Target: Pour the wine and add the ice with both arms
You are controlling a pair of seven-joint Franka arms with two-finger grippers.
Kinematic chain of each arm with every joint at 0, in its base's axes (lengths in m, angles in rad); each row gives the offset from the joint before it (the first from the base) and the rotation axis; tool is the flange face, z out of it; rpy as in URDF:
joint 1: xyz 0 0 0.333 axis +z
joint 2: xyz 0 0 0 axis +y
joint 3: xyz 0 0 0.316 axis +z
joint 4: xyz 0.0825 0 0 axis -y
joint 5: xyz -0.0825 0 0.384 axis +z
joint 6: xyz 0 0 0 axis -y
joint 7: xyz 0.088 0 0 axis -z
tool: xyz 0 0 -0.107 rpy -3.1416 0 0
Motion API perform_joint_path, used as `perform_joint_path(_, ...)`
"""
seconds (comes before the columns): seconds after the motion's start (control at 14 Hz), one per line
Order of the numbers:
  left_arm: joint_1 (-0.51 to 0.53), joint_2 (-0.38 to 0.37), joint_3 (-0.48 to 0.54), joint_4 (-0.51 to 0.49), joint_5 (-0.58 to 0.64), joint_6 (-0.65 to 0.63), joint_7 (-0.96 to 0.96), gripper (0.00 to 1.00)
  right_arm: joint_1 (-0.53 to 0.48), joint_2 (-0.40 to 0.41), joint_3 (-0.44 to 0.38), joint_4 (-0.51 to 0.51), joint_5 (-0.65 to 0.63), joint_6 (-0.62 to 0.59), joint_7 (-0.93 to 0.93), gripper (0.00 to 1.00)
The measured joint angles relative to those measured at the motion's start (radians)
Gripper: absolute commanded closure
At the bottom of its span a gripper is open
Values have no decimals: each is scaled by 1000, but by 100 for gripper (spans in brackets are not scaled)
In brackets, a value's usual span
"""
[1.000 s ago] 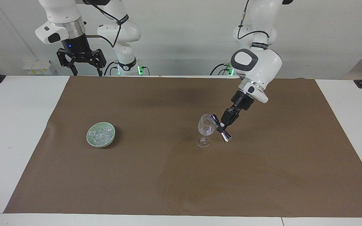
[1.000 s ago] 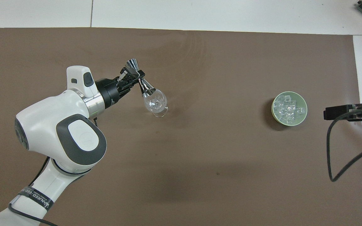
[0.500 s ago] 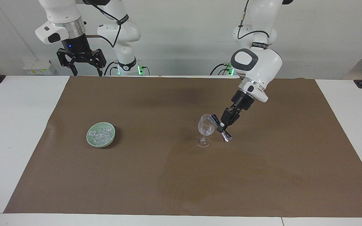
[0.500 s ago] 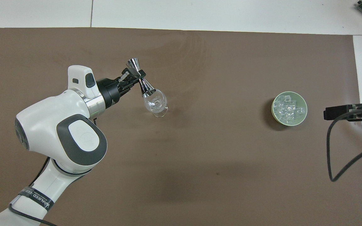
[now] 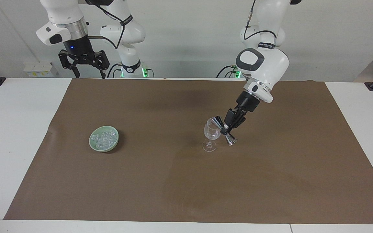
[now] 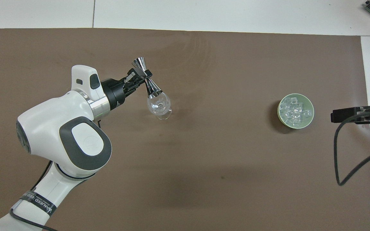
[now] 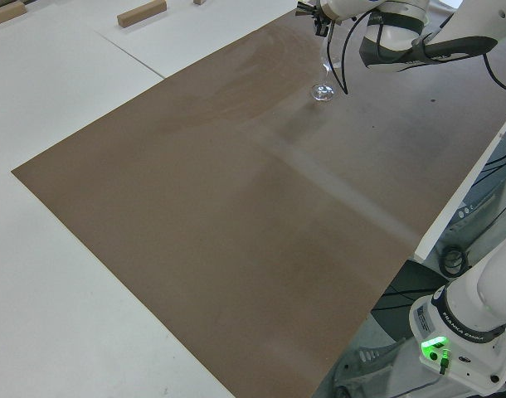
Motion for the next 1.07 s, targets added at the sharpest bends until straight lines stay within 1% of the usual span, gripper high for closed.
perform_joint_path(0.71, -2, 8, 4, 2, -2, 22, 3, 100, 0, 0, 0, 0, 0, 0, 0, 0)
perform_joint_path(0.86, -2, 9, 6, 1, -7, 22, -40, 100, 0, 0, 0, 0, 0, 0, 0, 0)
perform_joint_path(1.07, -2, 9, 8, 0, -9, 12, -156, 100, 0, 0, 0, 0, 0, 0, 0, 0)
